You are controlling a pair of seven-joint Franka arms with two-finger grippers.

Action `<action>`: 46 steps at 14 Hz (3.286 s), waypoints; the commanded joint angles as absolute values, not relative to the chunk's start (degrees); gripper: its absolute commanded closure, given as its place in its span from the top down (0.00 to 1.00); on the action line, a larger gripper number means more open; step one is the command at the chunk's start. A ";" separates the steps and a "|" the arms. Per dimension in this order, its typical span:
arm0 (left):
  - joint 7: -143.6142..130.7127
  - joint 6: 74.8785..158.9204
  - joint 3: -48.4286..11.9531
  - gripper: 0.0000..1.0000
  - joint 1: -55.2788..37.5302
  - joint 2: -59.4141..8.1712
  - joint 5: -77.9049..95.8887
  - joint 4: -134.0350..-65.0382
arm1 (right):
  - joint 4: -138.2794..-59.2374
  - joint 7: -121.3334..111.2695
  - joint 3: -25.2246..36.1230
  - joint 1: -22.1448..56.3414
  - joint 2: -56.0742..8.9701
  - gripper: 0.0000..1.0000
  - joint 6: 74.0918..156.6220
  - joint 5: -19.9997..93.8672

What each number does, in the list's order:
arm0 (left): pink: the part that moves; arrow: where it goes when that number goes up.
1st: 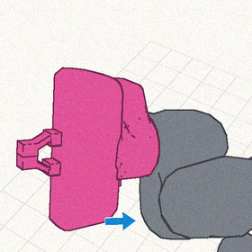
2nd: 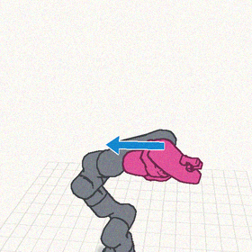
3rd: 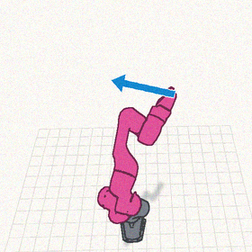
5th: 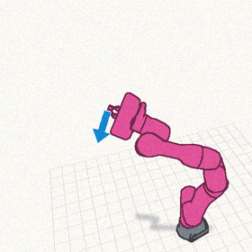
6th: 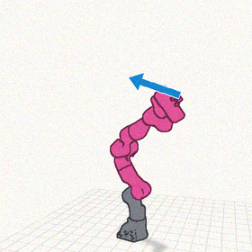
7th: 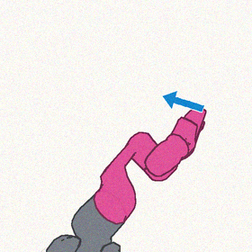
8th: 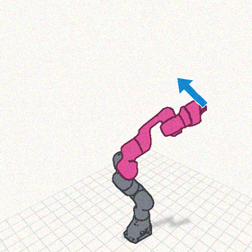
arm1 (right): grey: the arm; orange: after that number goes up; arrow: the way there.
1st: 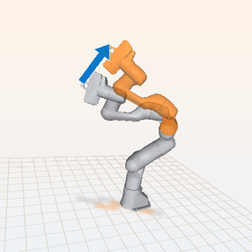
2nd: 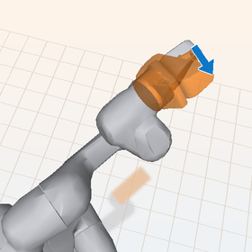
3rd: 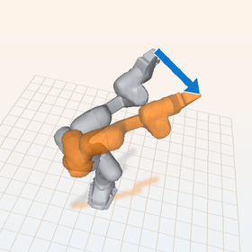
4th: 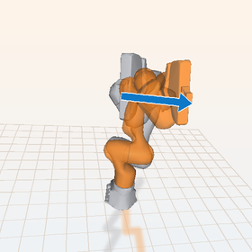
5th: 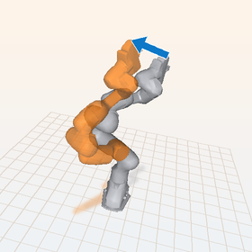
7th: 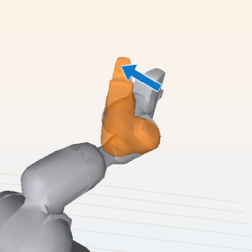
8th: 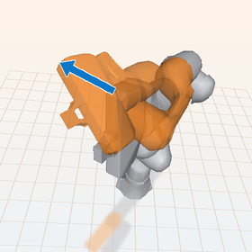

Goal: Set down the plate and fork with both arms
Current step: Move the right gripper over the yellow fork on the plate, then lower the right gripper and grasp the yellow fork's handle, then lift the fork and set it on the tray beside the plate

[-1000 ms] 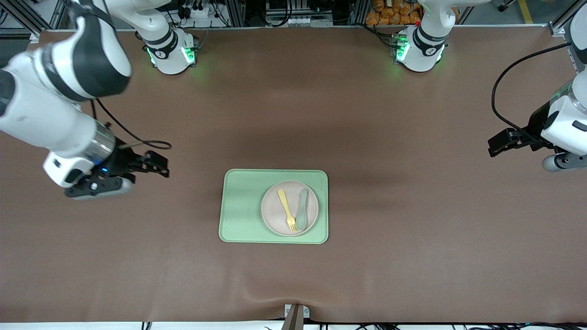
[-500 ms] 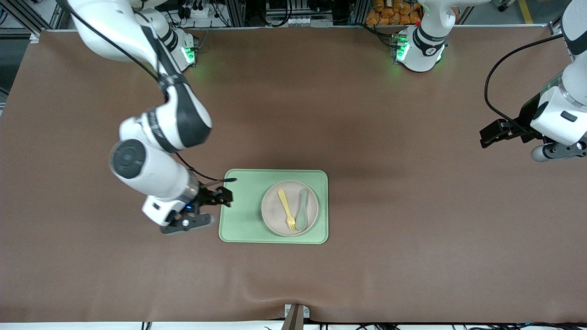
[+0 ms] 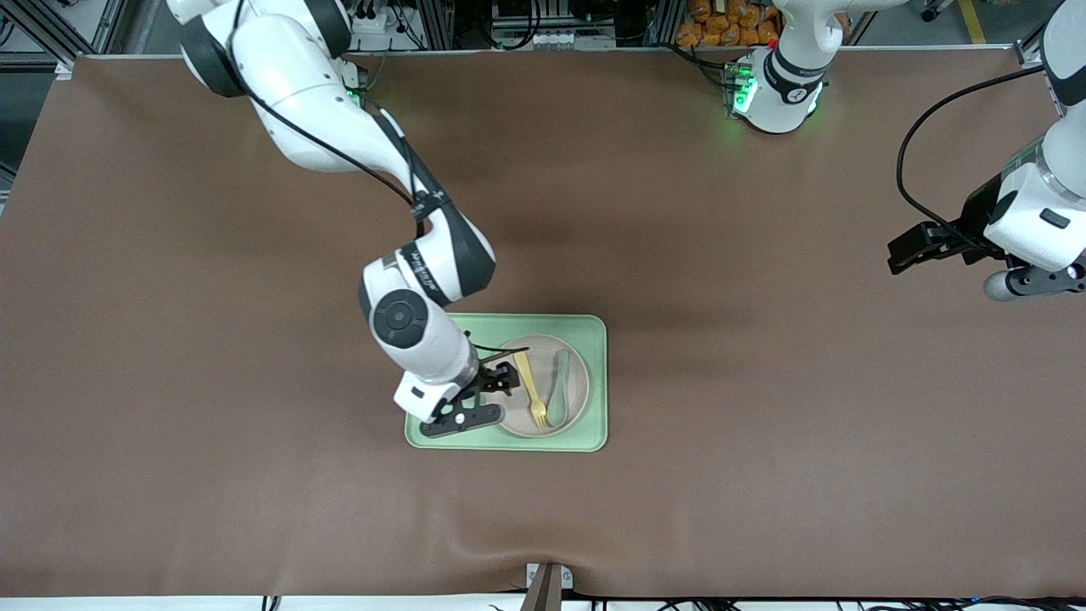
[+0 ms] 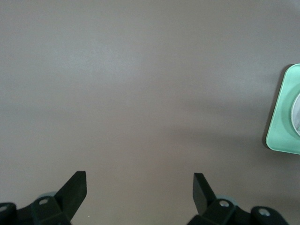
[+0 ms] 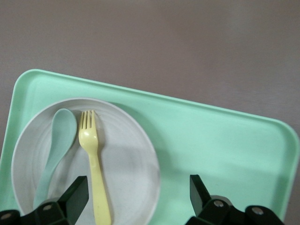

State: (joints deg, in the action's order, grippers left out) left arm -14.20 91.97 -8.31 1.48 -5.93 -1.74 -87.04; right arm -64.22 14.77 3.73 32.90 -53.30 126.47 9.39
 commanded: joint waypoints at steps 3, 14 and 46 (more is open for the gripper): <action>-13.80 92.29 -8.70 1.00 2.20 -4.39 -0.62 -88.50 | -58.10 21.26 7.46 38.39 -59.58 0.84 127.35 9.05; -13.18 92.29 -8.70 1.00 2.37 -4.31 -0.62 -89.03 | -58.71 22.59 9.23 42.19 -61.70 0.68 125.95 4.13; -13.18 93.16 -8.70 1.00 2.29 -4.13 -0.44 -90.79 | -63.17 22.33 9.14 34.72 -54.15 0.00 118.21 7.65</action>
State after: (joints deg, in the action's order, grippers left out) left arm -14.17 92.30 -8.34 1.56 -5.92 -1.73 -89.02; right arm -58.50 22.08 9.39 34.91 -56.76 118.19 6.73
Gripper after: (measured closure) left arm 0.000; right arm 0.802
